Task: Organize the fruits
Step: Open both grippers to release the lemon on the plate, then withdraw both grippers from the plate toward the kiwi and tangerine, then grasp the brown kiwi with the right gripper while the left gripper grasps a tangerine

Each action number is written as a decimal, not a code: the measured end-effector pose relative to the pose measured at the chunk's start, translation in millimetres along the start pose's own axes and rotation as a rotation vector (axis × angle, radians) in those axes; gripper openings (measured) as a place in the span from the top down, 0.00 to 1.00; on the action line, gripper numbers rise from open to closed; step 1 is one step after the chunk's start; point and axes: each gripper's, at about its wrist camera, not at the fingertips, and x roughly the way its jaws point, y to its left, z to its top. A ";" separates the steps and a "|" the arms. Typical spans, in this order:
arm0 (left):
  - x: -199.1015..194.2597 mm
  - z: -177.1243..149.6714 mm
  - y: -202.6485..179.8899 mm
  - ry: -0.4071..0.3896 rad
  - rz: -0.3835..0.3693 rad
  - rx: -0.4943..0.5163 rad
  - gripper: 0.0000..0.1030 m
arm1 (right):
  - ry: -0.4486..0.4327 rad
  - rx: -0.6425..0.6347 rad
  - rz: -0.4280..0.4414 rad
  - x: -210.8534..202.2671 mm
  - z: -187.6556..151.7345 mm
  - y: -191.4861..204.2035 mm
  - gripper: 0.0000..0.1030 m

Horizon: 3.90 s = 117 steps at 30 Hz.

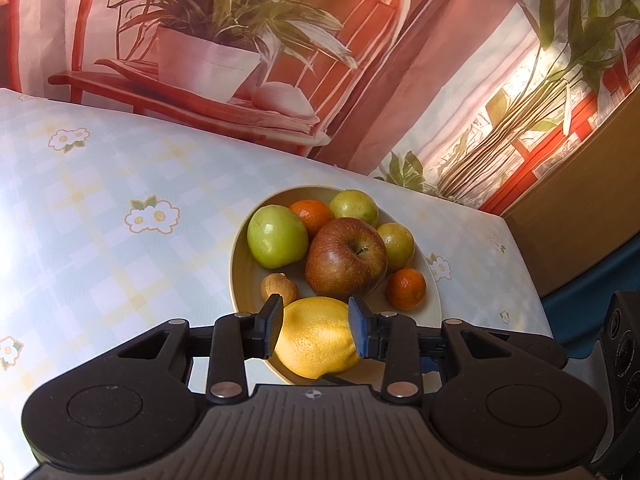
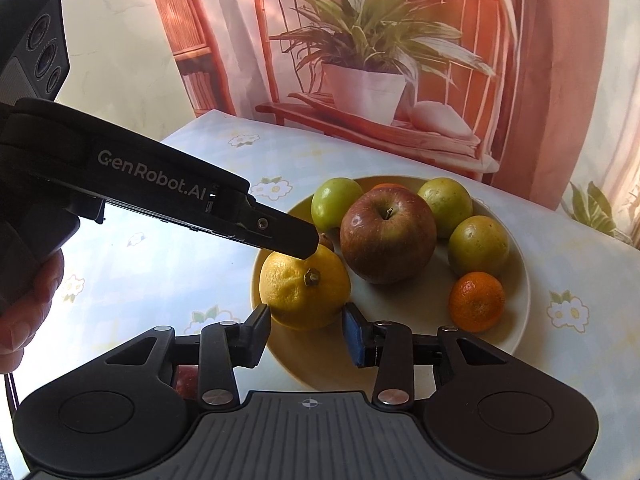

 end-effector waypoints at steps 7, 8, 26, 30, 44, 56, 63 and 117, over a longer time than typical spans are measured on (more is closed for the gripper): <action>-8.0 6.1 14.4 -0.033 0.047 -0.043 0.65 | -0.026 -0.021 -0.002 3.6 10.4 8.4 0.66; -9.2 6.1 16.1 -0.038 0.055 -0.047 0.65 | -0.030 -0.028 -0.008 3.9 11.2 9.9 0.66; -38.0 -3.0 13.4 -0.088 0.211 0.041 0.50 | -0.013 -0.008 -0.046 1.1 6.6 9.5 0.62; -45.0 -6.8 10.6 -0.097 0.239 0.066 0.48 | -0.017 0.002 -0.060 -3.8 4.0 8.4 0.62; -74.1 -25.7 2.9 -0.131 0.299 0.125 0.46 | -0.060 0.061 -0.112 -36.2 -12.5 8.9 0.61; -94.0 -48.0 -6.1 -0.143 0.303 0.169 0.46 | -0.084 0.123 -0.148 -61.3 -43.0 7.2 0.62; -99.4 -62.5 -13.9 -0.151 0.282 0.193 0.46 | -0.067 0.138 -0.138 -66.2 -62.5 10.6 0.66; -56.7 -69.4 -54.1 -0.005 0.079 0.284 0.47 | -0.059 0.146 -0.143 -87.7 -104.0 -8.8 0.76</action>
